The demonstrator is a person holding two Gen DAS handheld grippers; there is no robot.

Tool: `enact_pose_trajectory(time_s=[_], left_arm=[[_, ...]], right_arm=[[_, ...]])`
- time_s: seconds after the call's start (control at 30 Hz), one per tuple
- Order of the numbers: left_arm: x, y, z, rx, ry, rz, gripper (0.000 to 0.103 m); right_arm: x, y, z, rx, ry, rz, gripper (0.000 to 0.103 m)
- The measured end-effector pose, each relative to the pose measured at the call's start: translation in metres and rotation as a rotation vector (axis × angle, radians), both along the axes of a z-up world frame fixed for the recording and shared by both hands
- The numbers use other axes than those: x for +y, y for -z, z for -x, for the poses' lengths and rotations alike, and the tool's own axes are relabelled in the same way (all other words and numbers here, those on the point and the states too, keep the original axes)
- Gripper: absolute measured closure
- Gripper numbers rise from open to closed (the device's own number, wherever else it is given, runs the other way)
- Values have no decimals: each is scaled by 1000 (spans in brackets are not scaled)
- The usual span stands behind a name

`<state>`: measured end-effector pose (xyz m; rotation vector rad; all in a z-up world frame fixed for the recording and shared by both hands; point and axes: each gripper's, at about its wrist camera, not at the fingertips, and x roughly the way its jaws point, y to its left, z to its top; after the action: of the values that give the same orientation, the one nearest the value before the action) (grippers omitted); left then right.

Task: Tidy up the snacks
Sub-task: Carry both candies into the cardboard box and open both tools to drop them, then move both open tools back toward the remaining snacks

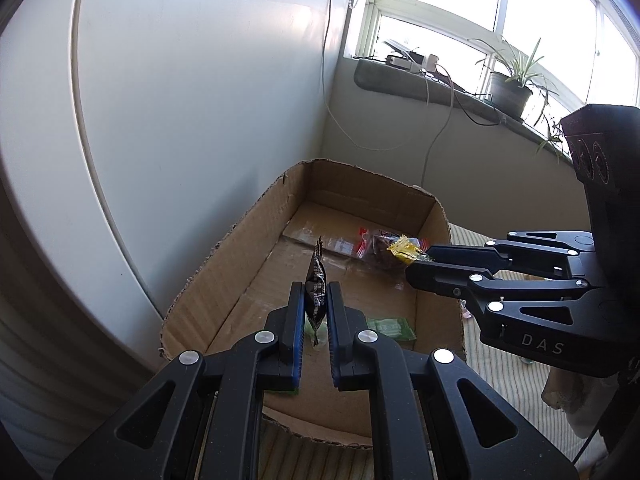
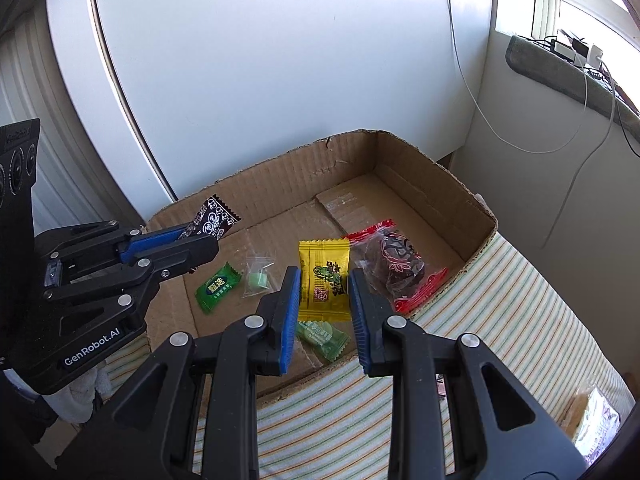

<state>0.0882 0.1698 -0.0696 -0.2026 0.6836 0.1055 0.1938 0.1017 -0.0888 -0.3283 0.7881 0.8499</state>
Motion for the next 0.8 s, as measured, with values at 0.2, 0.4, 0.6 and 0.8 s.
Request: enact_pose_trajectory(time_s=[0.2,0.4,0.6,0.8], left_arm=[[1,0,0,3,-6,0,94],[-1,0,-2,6,-3,-6,93],[-1,0,-1,3,-10,-10,79],[-1,-2,0,-2,-26,-26,44]], right_arm=[[2,3,-3,2,2,7,78],[1,2,-1,-9,3,11,78],[-3,1,-1,-27,18,16,54],[-14,-7,2,-70,53,-2,23]])
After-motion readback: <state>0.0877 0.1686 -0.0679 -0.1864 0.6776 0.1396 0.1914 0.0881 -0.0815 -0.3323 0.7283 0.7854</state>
